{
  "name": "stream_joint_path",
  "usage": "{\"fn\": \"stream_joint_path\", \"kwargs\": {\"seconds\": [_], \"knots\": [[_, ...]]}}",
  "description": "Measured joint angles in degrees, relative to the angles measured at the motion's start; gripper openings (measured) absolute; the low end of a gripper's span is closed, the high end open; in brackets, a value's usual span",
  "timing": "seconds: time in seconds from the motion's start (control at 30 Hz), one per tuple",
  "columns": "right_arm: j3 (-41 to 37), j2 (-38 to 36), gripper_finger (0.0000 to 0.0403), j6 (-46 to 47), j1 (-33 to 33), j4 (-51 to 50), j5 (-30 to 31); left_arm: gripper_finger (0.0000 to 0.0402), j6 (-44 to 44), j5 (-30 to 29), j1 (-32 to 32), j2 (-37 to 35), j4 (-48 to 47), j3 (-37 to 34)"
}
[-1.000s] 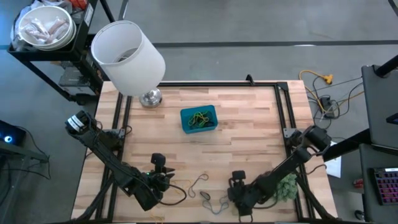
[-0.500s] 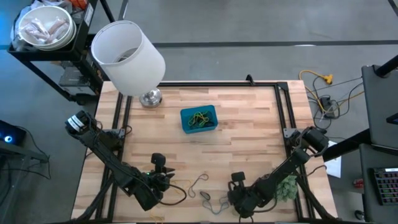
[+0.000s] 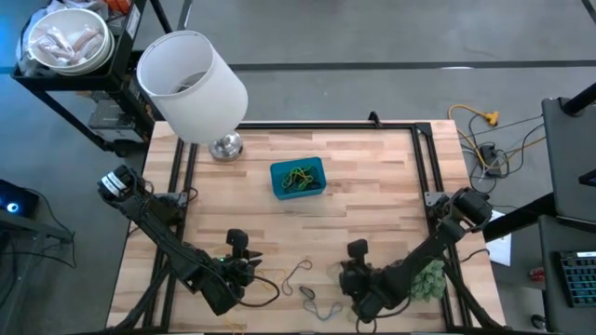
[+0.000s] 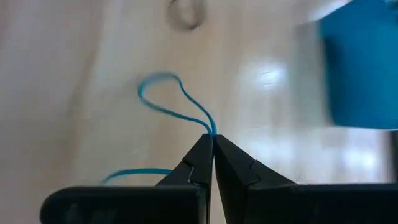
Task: Pick and place rubber bands into bin
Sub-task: Put the blue rubber band into the blue bin
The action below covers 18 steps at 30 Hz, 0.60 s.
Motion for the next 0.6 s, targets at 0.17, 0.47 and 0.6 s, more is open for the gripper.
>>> {"fn": "stream_joint_path", "kwargs": {"seconds": [0.17,0.47,0.6], "knots": [[3.4,0.0,0.0008,-1.6,-0.1,-2.7,8.5,0.0077,0.0,0.0,0.0,0.0,0.1,0.0],[8.3,0.0,0.0008,-8.1,-1.0,-5.5,19.0,0.0077,0.0,0.0,0.0,0.0,0.1,0.0],[9.5,0.0,0.0008,-11.8,-2.8,-5.5,20.8,0.0077,0.0,0.0,0.0,0.0,0.1,0.0]]}}
